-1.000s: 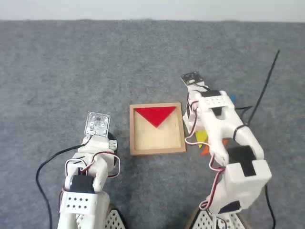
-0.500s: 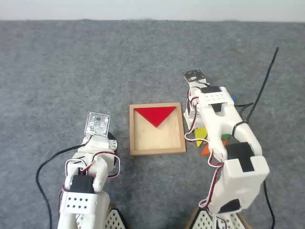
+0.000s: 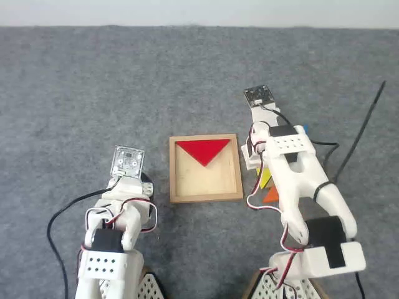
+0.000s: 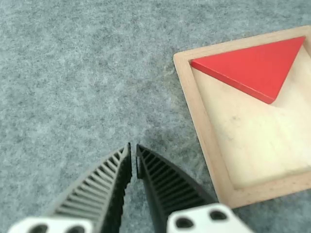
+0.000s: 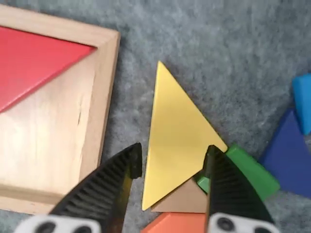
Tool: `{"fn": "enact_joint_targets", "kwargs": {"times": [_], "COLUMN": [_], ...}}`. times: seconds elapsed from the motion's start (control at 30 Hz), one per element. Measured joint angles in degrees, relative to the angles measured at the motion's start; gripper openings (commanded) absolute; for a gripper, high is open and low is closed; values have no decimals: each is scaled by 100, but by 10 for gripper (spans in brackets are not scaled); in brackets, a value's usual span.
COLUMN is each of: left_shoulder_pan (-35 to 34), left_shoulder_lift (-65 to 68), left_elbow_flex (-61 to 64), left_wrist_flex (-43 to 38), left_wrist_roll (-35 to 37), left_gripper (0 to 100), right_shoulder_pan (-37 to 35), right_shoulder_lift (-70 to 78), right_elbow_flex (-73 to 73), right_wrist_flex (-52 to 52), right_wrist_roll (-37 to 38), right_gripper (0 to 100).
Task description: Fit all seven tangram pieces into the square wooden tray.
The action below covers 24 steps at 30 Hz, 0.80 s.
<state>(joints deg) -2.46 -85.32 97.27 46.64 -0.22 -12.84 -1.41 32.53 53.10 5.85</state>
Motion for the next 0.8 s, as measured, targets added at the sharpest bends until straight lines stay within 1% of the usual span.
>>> {"fn": "enact_joint_targets", "kwargs": {"times": [0.07, 0.17, 0.23, 0.37, 0.63, 0.8], "left_shoulder_pan": [0, 0, 0, 0, 0, 0], "left_shoulder_lift": [0, 0, 0, 0, 0, 0], "left_elbow_flex": [0, 0, 0, 0, 0, 0], "left_wrist_flex": [0, 0, 0, 0, 0, 0], "left_wrist_roll": [0, 0, 0, 0, 0, 0], "left_gripper": [14, 14, 14, 14, 14, 14], "right_shoulder_pan": [-9, -9, -9, -9, 141, 141], "right_shoulder_lift": [-9, -9, 26, 580, 1741, 1890], "right_elbow_flex": [0, 0, 0, -141, -1231, -1442], "right_wrist_flex": [0, 26, 105, 132, 589, 738], "right_wrist_roll": [0, 0, 0, 44, 193, 193], "right_gripper": [206, 268, 292, 294, 291, 211]}}
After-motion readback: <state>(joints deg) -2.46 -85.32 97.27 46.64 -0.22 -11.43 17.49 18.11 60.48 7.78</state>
